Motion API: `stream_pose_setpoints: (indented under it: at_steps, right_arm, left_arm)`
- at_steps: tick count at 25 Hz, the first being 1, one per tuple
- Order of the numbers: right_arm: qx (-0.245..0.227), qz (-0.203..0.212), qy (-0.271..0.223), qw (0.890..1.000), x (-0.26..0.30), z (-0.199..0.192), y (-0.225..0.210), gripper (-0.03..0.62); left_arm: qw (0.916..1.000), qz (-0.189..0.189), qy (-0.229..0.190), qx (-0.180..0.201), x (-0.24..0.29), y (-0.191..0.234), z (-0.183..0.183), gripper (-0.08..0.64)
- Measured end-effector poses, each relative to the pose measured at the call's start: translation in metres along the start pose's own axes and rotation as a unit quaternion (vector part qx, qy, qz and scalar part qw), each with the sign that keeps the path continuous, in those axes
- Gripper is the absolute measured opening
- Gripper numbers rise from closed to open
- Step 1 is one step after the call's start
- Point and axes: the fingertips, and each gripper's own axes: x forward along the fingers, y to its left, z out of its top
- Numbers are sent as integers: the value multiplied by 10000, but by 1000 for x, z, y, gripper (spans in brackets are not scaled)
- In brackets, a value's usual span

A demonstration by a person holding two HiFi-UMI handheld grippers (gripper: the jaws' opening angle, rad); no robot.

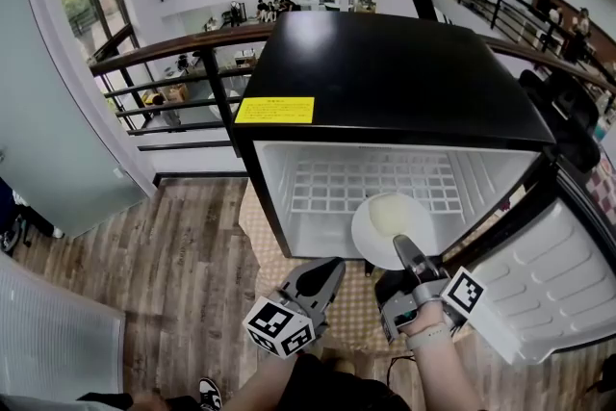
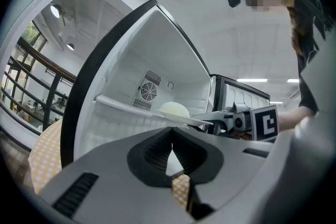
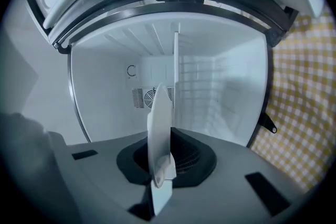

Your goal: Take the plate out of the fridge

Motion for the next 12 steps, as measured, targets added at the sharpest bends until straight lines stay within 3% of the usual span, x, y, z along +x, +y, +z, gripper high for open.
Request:
stream_pose_setpoints:
  at_steps: [12]
  right_arm:
    - [-16,60,76,10000,-25,-2,8,44]
  left_arm:
    - [9999,78,-37,61,-9,-21,3,9]
